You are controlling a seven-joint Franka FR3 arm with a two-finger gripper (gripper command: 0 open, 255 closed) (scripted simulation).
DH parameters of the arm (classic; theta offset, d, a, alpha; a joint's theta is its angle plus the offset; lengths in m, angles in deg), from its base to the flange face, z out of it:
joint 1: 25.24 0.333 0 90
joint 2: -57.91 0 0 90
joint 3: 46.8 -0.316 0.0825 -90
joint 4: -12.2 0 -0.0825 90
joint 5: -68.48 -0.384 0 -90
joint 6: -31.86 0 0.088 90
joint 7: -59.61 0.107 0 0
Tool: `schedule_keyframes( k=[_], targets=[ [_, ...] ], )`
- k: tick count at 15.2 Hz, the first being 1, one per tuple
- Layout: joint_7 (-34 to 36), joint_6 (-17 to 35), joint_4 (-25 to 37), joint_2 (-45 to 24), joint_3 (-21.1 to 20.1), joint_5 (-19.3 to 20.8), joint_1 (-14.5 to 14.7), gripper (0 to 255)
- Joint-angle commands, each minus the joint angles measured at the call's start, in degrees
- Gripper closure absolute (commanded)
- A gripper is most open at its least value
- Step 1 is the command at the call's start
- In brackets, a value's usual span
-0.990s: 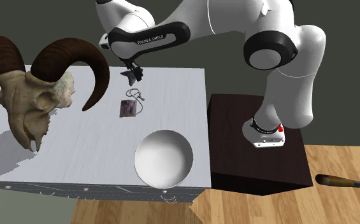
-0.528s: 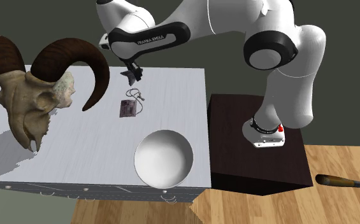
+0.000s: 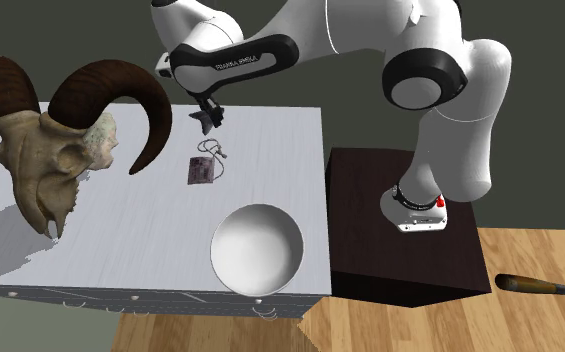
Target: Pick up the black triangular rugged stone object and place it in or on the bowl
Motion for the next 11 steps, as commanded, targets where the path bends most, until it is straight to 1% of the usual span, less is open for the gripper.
schedule_keyframes(
  k=[1,11],
  targets=[
    [0.03,-0.68,0.48,0.18,0.02,0.07,0.02,255],
    [0.32,-7.9,6.67,1.29,0.29,0.57,-0.15,255]
  ],
)
